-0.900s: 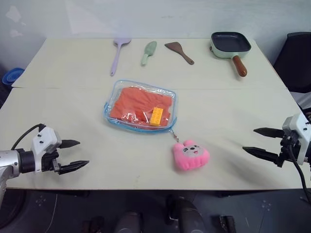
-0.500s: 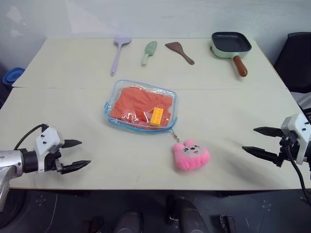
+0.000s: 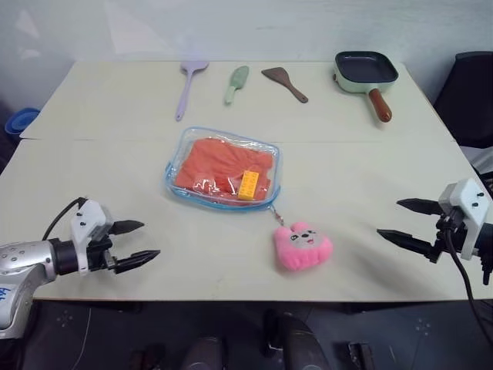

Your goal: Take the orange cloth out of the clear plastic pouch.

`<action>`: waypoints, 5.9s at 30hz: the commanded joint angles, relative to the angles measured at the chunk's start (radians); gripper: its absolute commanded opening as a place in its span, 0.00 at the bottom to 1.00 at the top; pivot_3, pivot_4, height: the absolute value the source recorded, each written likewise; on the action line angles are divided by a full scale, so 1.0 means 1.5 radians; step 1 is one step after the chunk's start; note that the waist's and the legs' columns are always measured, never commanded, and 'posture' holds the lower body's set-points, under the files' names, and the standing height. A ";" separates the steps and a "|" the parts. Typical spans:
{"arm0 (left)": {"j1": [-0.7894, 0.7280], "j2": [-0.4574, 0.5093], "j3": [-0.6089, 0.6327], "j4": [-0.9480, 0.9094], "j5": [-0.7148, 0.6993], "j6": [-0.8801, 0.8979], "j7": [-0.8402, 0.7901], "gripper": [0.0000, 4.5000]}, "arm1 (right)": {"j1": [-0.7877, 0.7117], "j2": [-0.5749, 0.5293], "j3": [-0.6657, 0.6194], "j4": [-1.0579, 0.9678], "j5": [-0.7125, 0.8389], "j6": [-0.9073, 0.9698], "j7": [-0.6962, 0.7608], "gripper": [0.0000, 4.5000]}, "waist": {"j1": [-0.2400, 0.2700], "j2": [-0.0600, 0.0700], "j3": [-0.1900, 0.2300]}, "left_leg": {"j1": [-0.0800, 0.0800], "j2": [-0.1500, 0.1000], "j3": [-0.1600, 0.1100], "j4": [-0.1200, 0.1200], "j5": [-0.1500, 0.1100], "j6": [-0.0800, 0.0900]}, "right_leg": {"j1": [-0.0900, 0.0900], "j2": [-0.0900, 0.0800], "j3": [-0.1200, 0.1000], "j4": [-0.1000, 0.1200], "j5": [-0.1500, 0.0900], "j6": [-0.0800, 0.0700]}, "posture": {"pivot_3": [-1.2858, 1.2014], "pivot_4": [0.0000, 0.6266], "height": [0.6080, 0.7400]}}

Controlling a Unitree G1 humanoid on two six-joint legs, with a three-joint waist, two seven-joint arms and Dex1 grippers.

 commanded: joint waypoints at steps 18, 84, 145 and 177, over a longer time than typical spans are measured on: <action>-0.457 -0.348 -0.260 -0.007 0.033 0.385 0.527 0.99 | -0.047 0.165 0.112 -0.345 0.095 0.144 -0.299 1.00 | 0.001 -0.001 0.000 | 0.000 -0.002 -0.001 0.002 0.003 -0.004 | 0.002 0.001 0.001 0.003 0.000 0.001 | 0.52 0.24 1.00; -0.167 0.049 0.189 0.226 0.136 0.242 0.348 0.99 | -0.265 0.138 0.272 -0.176 0.107 0.075 -0.109 1.00 | -0.001 -0.007 0.000 | -0.001 -0.001 -0.004 0.003 0.003 -0.003 | -0.001 -0.002 -0.003 0.003 0.000 -0.001 | 0.52 0.24 1.00; -0.293 -0.002 -0.316 0.032 0.395 -0.125 -0.008 0.13 | -0.045 0.090 0.119 -0.352 0.171 0.136 -0.269 1.00 | 0.001 -0.006 0.001 | -0.001 -0.001 -0.001 0.004 0.002 0.001 | 0.001 0.000 0.000 0.002 0.001 0.002 | 0.52 0.24 1.00; -0.598 -0.356 -0.621 0.308 0.376 -0.263 -0.125 0.66 | 0.154 0.071 -0.049 -0.450 0.186 0.148 -0.299 1.00 | 0.001 -0.006 0.001 | -0.001 -0.002 -0.001 0.005 0.002 0.002 | 0.007 0.001 0.001 -0.001 0.003 0.004 | 0.52 0.24 1.00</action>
